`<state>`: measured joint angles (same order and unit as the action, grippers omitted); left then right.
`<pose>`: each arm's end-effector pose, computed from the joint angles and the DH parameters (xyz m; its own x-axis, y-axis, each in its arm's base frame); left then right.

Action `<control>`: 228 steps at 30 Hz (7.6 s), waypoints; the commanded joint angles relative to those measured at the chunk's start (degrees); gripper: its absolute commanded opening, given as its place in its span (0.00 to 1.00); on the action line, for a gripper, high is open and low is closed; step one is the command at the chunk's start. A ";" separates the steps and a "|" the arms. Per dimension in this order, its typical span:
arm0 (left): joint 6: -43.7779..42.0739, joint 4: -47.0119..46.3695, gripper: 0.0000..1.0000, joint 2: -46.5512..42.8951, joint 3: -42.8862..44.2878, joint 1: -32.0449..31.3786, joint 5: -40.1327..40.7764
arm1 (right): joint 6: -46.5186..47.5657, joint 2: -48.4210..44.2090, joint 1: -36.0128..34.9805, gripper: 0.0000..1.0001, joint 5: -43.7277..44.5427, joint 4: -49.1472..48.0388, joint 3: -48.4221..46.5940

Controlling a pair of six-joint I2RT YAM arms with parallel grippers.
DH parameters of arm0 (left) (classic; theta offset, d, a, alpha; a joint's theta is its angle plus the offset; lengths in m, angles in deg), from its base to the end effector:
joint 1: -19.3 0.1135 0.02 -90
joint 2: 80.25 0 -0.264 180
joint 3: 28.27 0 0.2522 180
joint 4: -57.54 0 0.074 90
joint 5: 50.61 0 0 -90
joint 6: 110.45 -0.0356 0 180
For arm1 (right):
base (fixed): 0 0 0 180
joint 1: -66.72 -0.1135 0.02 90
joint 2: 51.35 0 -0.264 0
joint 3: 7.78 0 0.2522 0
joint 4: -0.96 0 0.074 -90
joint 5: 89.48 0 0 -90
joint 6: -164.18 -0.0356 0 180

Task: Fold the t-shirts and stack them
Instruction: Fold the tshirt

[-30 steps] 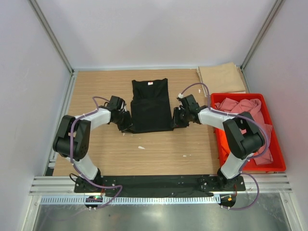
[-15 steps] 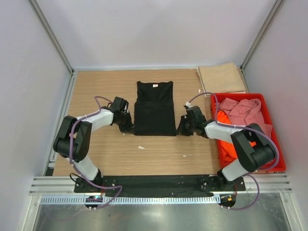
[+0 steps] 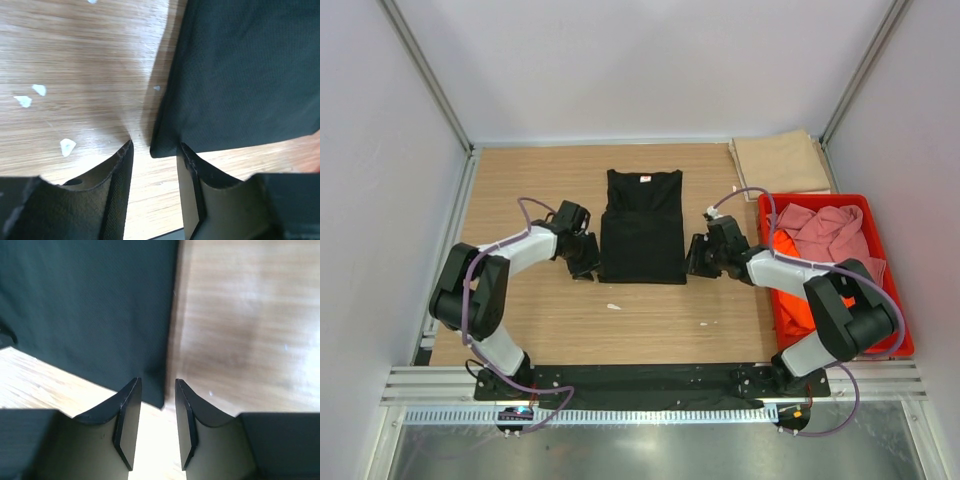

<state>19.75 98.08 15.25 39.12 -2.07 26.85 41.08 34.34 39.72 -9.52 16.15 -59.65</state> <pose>0.2834 -0.1192 0.1562 -0.9396 -0.3089 -0.1475 -0.2319 0.8914 -0.3894 0.2477 0.1332 0.1541 -0.8632 0.1637 -0.4776 -0.0926 0.8786 0.4684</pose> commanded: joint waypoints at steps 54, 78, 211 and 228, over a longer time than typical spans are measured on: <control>-0.39 2.30 0.34 -9.18 -5.11 -0.08 3.74 | -4.23 -5.44 -0.15 0.27 1.95 6.28 1.73; 8.22 -8.94 0.40 -9.64 -14.34 -0.17 -2.32 | -27.71 -9.14 -2.35 0.39 2.31 0.59 10.16; 10.77 -42.70 0.38 57.35 79.02 14.59 0.06 | -6.45 62.67 17.77 0.54 -0.41 -19.90 -91.97; -0.91 -30.83 0.43 43.98 56.59 13.37 -9.87 | 1.72 53.35 18.65 0.62 -15.35 1.20 -79.76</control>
<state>22.24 65.91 60.45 96.80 12.05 20.54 39.20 89.66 58.42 -20.64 12.48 -141.13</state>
